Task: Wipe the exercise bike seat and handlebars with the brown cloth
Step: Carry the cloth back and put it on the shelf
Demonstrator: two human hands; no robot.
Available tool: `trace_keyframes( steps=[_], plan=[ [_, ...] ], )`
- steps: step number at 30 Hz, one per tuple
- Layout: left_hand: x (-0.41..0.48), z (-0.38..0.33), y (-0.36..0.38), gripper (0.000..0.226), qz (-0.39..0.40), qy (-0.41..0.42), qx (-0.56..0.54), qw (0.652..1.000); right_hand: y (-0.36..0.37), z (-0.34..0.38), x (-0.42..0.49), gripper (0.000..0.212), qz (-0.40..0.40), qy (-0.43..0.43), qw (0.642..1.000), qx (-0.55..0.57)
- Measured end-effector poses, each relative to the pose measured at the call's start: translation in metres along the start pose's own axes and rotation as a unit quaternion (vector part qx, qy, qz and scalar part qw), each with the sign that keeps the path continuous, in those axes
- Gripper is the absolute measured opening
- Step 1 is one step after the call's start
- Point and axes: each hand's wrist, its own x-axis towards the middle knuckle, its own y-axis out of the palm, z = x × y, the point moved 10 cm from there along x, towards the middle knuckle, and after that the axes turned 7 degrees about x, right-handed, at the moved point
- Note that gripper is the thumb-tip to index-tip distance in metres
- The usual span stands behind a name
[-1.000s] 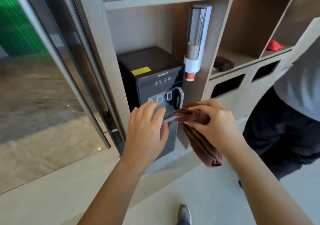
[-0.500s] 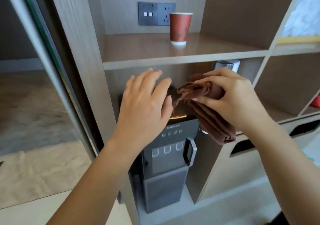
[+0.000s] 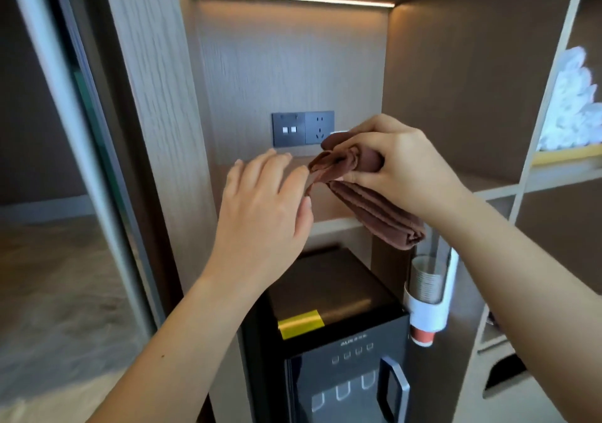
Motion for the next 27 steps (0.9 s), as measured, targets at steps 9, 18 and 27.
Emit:
trace_keyframes(
  steps=[9,18,27],
  plan=[
    [0.012,0.028,0.008,0.032,-0.002,-0.069,0.071,0.995,0.034,0.001,0.056,0.036,-0.050,-0.086,0.993,-0.062],
    [0.003,0.033,0.020,0.034,-0.001,-0.066,0.122,0.990,0.108,-0.007,0.037,0.037,0.104,-0.115,0.987,-0.040],
    [-0.004,0.033,0.022,0.041,0.026,-0.053,0.140,0.988,0.119,-0.008,0.017,0.066,0.210,-0.096,0.972,-0.031]
  ],
)
